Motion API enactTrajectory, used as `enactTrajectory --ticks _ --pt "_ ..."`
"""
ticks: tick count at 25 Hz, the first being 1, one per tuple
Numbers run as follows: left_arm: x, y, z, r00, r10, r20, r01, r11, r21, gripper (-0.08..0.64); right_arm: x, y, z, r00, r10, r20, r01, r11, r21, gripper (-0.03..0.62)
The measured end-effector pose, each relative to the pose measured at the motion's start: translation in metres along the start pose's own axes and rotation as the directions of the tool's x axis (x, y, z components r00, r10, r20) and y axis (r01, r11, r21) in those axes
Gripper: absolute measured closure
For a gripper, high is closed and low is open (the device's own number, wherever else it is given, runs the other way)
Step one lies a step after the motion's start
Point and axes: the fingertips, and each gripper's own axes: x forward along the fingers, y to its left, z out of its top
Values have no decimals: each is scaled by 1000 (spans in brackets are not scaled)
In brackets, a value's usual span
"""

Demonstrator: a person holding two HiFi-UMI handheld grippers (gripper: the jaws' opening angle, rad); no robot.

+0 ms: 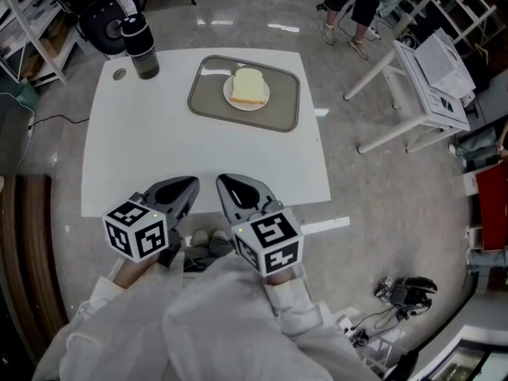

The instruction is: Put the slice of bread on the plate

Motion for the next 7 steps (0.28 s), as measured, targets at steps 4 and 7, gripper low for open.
enactTrajectory --ticks 4,7 --pt "1 1 1 1000 0 -5 0 1000 0 551 1 -1 2 1000 1 -2 -1 1000 -3 578" --pt "1 2 0 1000 6 -12 -5 1000 10 551 2 -3 3 1000 0 -4 0 1000 -4 578"
